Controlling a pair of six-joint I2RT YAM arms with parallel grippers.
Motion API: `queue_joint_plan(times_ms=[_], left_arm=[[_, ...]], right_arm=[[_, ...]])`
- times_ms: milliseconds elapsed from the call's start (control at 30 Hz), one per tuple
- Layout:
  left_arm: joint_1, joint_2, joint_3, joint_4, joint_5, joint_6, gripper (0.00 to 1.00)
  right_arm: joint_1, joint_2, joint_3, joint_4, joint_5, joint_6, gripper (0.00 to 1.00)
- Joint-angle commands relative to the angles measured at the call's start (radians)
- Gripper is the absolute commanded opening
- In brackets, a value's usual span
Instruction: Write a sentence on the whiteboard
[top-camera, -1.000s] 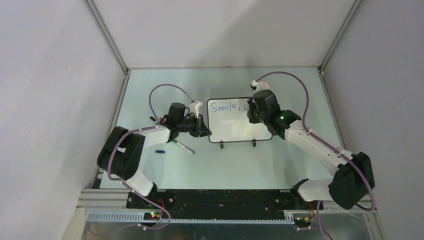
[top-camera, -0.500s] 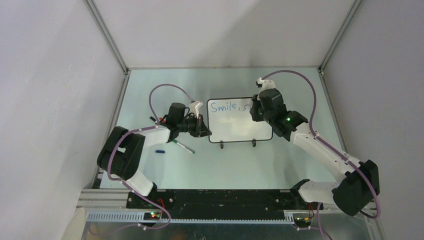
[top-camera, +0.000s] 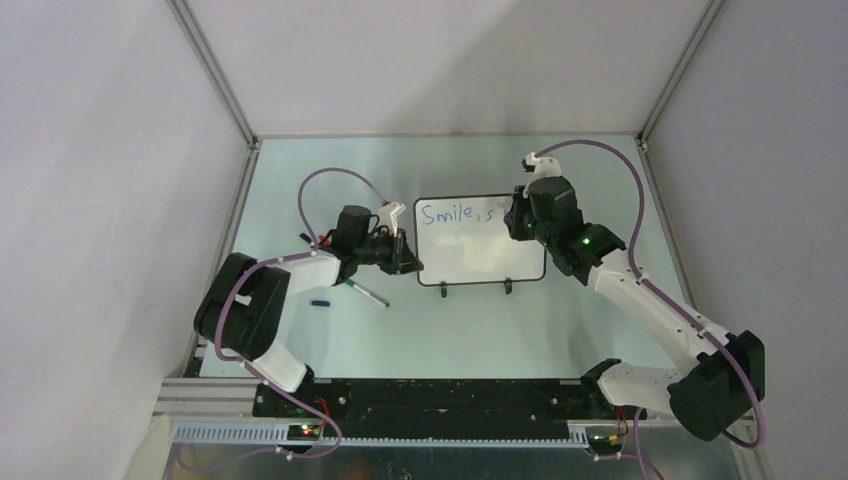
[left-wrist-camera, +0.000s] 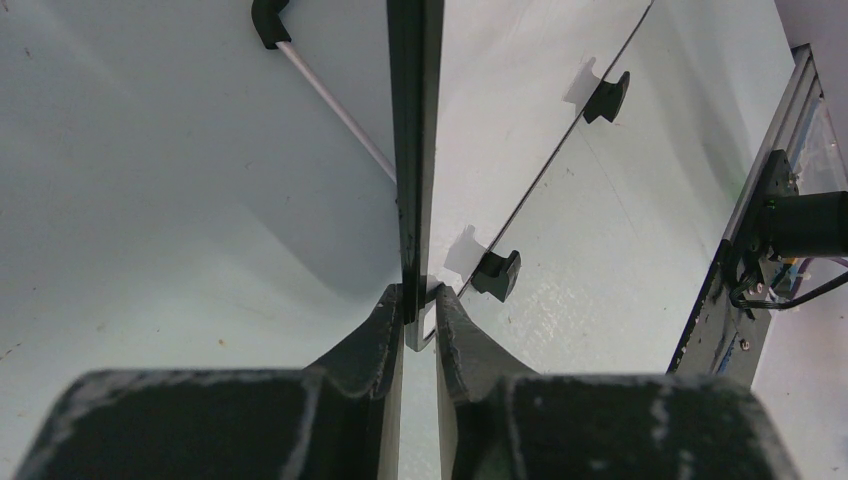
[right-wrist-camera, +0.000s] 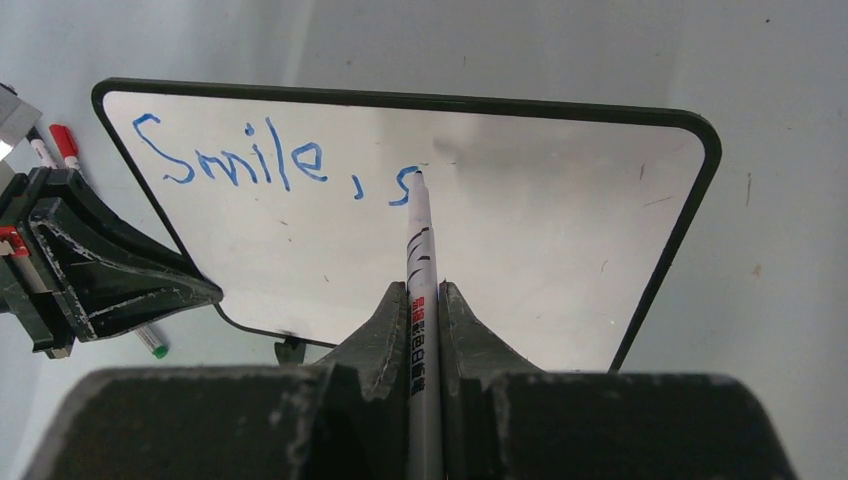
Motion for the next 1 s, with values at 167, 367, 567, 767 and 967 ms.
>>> queue_joint_plan(times_ms=[167, 367, 567, 767, 967], left_arm=[[-0.001, -0.023, 0.027, -0.017, -0.025, 0.021, 0.16], [-0.001, -0.024, 0.024, -0.017, -0.024, 0.021, 0.16], [-0.004, -0.023, 0.025, -0.017, -0.024, 0.021, 0.16], [-0.004, -0.026, 0.024, -0.018, -0.024, 0.021, 0.16], [-0.005, -0.029, 0.025, -0.018, -0.023, 0.021, 0.16]], right_arm=[[-0.002, 0.035, 0.0, 0.041, -0.007, 0.007, 0.0], [-0.003, 0.055, 0.006, 0.045, -0.008, 0.008, 0.0], [-0.004, 0.072, 0.01, 0.046, -0.004, 0.008, 0.0], [-0.005, 0.089, 0.016, 0.042, 0.002, 0.009, 0.0], [-0.005, 0.099, 0.018, 0.04, 0.003, 0.01, 0.0]])
